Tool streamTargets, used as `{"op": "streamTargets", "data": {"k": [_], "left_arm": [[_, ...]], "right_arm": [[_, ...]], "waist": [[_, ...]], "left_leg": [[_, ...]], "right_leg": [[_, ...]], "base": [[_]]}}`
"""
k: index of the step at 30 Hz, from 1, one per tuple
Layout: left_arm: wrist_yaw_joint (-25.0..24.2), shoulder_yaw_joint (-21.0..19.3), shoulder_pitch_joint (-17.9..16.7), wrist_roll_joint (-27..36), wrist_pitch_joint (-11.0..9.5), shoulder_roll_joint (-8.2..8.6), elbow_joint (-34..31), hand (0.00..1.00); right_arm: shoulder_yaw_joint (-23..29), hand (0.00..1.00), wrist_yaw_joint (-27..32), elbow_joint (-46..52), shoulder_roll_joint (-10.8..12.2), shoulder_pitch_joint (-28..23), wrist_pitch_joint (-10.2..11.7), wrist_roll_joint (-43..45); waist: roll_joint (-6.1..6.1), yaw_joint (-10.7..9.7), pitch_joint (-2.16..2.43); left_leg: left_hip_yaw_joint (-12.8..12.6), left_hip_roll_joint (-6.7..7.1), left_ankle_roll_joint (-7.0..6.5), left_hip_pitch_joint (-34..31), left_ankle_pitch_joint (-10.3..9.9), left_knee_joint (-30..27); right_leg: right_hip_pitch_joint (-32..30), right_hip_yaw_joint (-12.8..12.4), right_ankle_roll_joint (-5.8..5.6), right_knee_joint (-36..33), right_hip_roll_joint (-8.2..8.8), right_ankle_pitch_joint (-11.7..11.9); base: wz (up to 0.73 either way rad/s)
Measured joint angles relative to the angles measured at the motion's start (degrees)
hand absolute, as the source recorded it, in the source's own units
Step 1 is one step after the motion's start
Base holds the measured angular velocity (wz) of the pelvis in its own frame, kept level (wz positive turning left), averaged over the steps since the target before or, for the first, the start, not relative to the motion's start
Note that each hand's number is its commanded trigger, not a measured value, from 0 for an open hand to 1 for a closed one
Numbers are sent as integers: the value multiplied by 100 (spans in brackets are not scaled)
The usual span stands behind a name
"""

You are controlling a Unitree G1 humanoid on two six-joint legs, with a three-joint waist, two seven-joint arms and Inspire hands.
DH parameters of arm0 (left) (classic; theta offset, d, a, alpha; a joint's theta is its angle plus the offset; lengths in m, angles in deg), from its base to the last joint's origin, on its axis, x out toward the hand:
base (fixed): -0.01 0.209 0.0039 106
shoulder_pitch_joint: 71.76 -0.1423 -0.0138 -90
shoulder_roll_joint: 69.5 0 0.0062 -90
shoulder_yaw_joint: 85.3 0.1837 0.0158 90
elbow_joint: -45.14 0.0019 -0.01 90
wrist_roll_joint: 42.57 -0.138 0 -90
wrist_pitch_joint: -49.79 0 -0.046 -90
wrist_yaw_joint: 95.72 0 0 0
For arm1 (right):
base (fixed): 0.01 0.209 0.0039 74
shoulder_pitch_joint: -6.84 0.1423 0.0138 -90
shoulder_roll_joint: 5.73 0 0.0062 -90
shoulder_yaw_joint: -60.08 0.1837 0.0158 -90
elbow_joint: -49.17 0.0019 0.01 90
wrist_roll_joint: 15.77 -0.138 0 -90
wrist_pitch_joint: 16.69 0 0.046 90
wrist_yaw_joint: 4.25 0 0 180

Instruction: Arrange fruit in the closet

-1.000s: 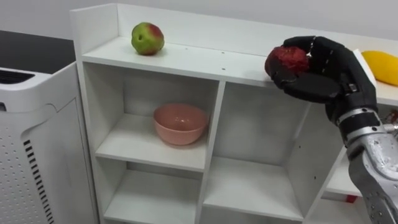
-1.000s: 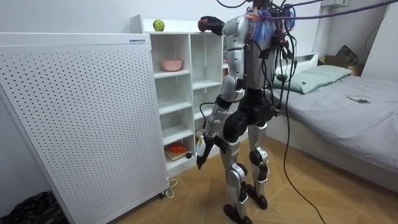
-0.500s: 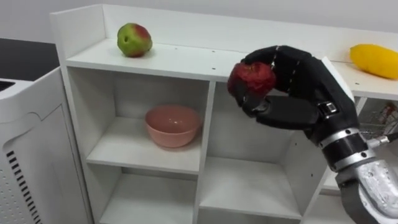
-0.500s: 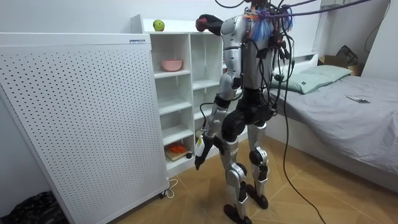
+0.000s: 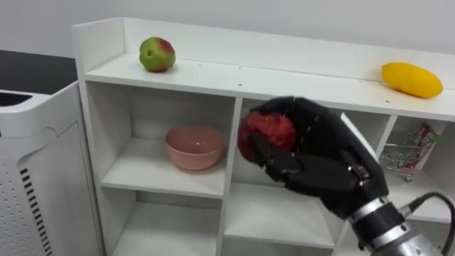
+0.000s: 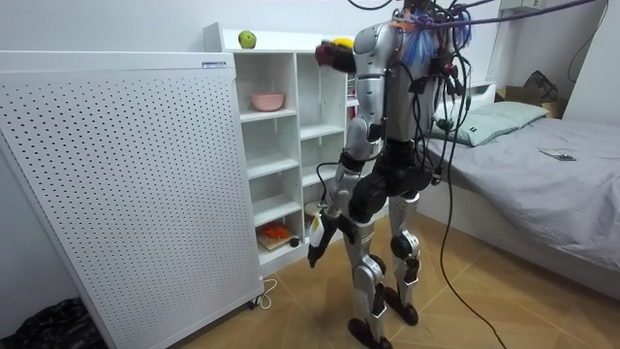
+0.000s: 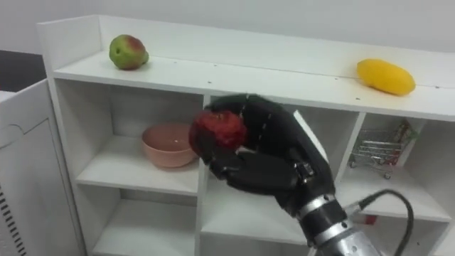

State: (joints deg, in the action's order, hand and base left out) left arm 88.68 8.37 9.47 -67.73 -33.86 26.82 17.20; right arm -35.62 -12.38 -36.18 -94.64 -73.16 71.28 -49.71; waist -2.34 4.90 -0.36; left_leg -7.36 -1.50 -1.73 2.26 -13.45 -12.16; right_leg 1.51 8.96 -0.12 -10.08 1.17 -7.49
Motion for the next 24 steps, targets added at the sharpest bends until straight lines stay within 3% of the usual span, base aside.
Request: {"op": "streamTargets", "data": {"k": [4,6,11,18,20,24], "left_arm": [[52,27,229,94,0,7,338,0],[128,114,335,437,4,-2,370,0],[166,285,551,950,-45,13,446,0],[170,607,582,1209,10,78,488,0],[150,625,595,1210,39,137,496,0],[128,856,614,1227,80,143,494,0]], "right_arm": [[35,100,129,-1362,154,142,1,-757],[21,100,181,-2030,207,336,16,-1375],[51,100,438,-3626,472,1019,92,-2752],[384,100,439,-4760,530,1386,197,-4299],[559,100,438,-4936,528,1441,263,-4741],[637,100,431,-5393,486,1609,369,-5158]], "waist": [[55,-13,-9],[95,0,-26],[254,22,-103],[439,121,-212],[471,261,-224],[502,324,-234]], "left_leg": [[-12,25,-35,-551,122,-164],[-10,14,-36,-837,121,-362],[15,28,-71,-1627,141,-772],[34,121,-141,-2384,174,-1052],[-33,154,-150,-2679,176,-1212],[-42,222,-168,-3119,155,-1564]], "right_leg": [[-567,77,13,-236,75,10],[-848,94,15,-380,90,10],[-1644,291,49,-791,219,7],[-2521,325,106,-1417,415,-74],[-2905,271,142,-1721,499,-138],[-3426,225,176,-2231,667,-354]], "base": [[3],[6],[5],[5],[-9],[13]]}}
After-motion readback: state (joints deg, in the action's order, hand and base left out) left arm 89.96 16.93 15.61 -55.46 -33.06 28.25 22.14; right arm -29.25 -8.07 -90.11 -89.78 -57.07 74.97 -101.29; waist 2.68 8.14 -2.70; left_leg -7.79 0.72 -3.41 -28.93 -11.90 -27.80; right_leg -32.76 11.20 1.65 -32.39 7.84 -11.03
